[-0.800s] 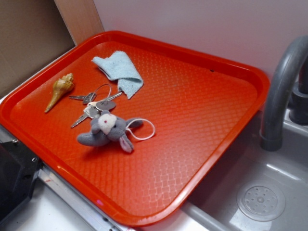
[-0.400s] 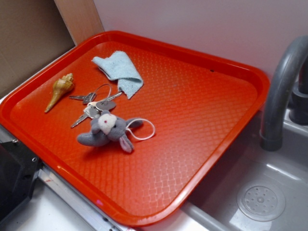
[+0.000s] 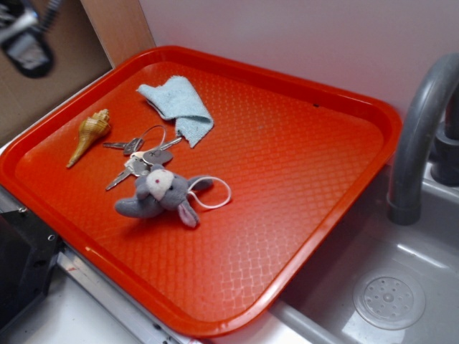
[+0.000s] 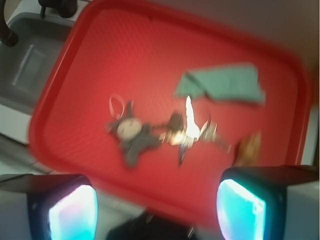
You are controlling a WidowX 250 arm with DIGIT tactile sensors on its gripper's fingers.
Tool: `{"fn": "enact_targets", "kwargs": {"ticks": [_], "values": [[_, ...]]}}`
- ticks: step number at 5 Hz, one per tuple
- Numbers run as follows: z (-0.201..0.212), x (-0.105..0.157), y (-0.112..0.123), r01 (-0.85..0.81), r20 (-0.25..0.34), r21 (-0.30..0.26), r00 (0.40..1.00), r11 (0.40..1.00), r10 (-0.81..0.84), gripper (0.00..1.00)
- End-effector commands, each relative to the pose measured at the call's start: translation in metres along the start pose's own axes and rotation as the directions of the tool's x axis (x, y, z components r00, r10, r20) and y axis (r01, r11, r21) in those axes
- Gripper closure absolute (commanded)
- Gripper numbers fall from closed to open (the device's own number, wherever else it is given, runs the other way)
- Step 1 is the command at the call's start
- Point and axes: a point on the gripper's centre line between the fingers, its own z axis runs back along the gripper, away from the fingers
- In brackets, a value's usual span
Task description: Grab the gray animal.
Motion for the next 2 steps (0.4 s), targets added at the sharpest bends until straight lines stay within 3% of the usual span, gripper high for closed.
{"fn": "enact_targets", "kwargs": {"ticks": [1,2], "values": [[-0.036,0.032,-0.043,0.286,0.042,-0.069,0.958,0.956,-0.283,0.0],[-0.055,0.025,-0.049,0.297,-0.005,-0.12,0.954,0.947,-0.299,0.0]]}}
